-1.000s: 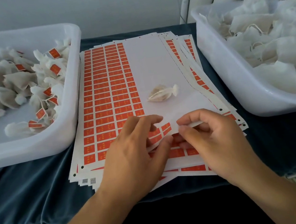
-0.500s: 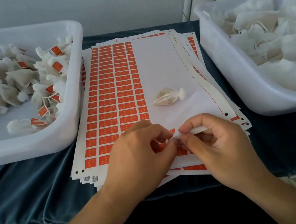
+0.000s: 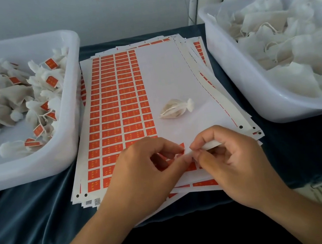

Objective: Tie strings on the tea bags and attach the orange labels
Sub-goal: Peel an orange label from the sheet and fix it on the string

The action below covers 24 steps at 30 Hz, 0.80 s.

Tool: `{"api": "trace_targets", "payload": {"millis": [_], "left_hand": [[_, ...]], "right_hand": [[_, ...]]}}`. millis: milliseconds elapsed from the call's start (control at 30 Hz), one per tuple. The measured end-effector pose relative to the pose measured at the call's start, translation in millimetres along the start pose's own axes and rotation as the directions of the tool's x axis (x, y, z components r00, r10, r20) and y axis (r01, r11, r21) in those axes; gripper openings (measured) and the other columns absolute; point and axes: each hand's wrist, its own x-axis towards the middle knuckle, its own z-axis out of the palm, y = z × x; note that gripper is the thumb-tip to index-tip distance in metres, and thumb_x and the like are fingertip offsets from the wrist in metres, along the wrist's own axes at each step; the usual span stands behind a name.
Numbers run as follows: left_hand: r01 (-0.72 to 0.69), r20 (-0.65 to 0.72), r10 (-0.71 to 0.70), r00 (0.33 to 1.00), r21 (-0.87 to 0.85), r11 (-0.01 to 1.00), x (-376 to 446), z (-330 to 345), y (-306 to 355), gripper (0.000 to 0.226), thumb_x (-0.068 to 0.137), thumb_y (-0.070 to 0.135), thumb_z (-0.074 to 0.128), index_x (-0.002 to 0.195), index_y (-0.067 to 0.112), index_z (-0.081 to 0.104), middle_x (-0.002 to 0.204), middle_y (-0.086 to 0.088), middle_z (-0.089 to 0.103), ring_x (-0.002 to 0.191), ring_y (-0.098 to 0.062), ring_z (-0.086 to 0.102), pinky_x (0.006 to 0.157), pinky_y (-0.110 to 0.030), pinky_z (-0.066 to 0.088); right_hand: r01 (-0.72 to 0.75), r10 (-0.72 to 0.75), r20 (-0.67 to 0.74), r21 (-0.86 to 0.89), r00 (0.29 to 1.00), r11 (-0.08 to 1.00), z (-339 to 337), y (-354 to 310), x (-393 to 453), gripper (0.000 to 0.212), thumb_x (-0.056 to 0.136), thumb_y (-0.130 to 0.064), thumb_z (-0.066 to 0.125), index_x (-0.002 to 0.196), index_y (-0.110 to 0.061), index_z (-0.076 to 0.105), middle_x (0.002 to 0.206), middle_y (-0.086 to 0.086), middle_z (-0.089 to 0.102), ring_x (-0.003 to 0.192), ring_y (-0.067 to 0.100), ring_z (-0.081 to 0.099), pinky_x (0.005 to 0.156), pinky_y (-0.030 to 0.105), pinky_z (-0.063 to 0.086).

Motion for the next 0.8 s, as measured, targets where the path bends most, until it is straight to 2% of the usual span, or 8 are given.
{"api": "trace_targets", "payload": {"millis": [100, 200, 367, 567, 700, 800], "left_hand": [[-0.001, -0.048, 0.003, 0.999, 0.031, 1.0, -1.2, 3.6, 0.2, 0.018, 0.082, 0.051, 0.074, 0.089, 0.035, 0.079, 0.077, 0.021, 0.069, 0.077, -0.002, 0.066, 0.059, -0.011, 0.049], [-0.008, -0.041, 0.01, 0.999, 0.039, 0.999, -1.0, 4.3, 0.7, 0.009, 0.084, 0.044, 0.075, 0.084, 0.036, 0.079, 0.076, 0.021, 0.069, 0.077, -0.004, 0.066, 0.059, -0.012, 0.05], [0.06, 0.005, -0.06, 0.998, -0.017, 0.998, 1.9, 1.1, 1.3, 0.014, 0.083, 0.047, 0.07, 0.078, 0.036, 0.077, 0.076, 0.023, 0.07, 0.077, 0.0, 0.067, 0.061, -0.009, 0.051], [0.136, 0.027, -0.136, 0.99, -0.031, 0.99, 5.7, 0.0, -3.9, 0.013, 0.087, 0.039, 0.071, 0.076, 0.035, 0.074, 0.074, 0.024, 0.07, 0.076, 0.004, 0.067, 0.058, -0.005, 0.048], [0.129, 0.009, -0.129, 0.992, -0.003, 0.992, 5.7, 2.6, -6.0, 0.014, 0.089, 0.039, 0.071, 0.076, 0.035, 0.073, 0.075, 0.025, 0.069, 0.076, 0.005, 0.066, 0.058, -0.006, 0.049], [0.103, -0.002, -0.103, 0.995, -0.029, 0.994, 4.5, 2.1, -3.6, 0.016, 0.088, 0.047, 0.066, 0.078, 0.036, 0.072, 0.078, 0.025, 0.07, 0.079, 0.003, 0.067, 0.06, -0.008, 0.051]], "right_hand": [[-0.002, 0.002, 0.007, 0.012, 1.0, 1.0, -0.1, 0.2, -0.4, 0.012, 0.094, -0.016, 0.072, 0.094, -0.028, 0.07, 0.09, -0.015, 0.074, 0.086, 0.009, 0.074, 0.073, 0.021, 0.06], [-0.004, 0.004, 0.011, 0.007, 1.0, 1.0, -0.8, 1.0, -0.4, 0.01, 0.094, -0.017, 0.071, 0.094, -0.027, 0.07, 0.088, -0.014, 0.075, 0.084, 0.01, 0.075, 0.072, 0.021, 0.06], [-0.019, 0.019, 0.021, 0.017, 1.0, 1.0, -2.1, 1.9, -0.8, 0.011, 0.094, -0.015, 0.07, 0.096, -0.026, 0.071, 0.09, -0.015, 0.074, 0.085, 0.006, 0.074, 0.07, 0.017, 0.059], [-0.024, 0.024, 0.02, 0.017, 1.0, 1.0, -4.8, 0.2, -1.0, 0.014, 0.093, -0.013, 0.071, 0.093, -0.027, 0.07, 0.088, -0.016, 0.073, 0.084, 0.007, 0.074, 0.071, 0.014, 0.056], [-0.045, 0.045, 0.02, 0.01, 0.999, 0.999, -6.0, 0.3, -2.0, 0.007, 0.093, -0.019, 0.07, 0.094, -0.026, 0.07, 0.091, -0.014, 0.074, 0.086, 0.009, 0.074, 0.074, 0.02, 0.06], [-0.055, 0.054, 0.021, 0.015, 0.998, 0.998, -6.4, -0.5, -2.1, 0.008, 0.093, -0.019, 0.071, 0.093, -0.027, 0.07, 0.09, -0.014, 0.074, 0.086, 0.008, 0.074, 0.072, 0.019, 0.059]]}}
